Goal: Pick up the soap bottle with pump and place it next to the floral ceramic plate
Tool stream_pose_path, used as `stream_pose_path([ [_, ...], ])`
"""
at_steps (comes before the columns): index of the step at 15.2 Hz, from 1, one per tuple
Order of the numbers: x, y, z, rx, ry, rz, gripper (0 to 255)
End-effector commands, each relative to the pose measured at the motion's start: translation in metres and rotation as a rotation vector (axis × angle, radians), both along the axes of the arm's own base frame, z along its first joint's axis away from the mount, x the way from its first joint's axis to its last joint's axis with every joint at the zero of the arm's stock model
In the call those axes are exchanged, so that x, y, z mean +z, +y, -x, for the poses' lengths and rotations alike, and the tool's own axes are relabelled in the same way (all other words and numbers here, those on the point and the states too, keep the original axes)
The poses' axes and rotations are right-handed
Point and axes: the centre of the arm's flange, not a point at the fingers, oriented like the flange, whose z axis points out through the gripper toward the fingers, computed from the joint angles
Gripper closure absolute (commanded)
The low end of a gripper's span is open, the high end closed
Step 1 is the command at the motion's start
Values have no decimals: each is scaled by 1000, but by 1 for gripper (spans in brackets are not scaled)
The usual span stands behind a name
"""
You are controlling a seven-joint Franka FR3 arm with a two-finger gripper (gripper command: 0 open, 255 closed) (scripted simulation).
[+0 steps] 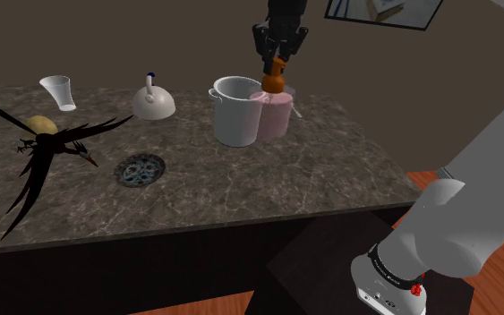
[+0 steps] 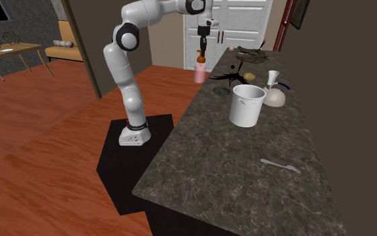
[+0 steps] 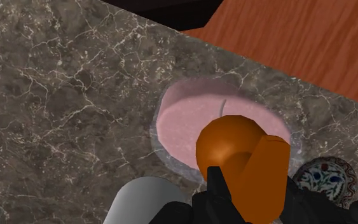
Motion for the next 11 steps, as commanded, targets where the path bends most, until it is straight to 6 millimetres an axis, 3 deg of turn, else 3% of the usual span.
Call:
stream_pose_path([
  [1,1,26,-5,-2,-1,-1,255],
  [11,2,154,-38,-2,-1,-1,255],
])
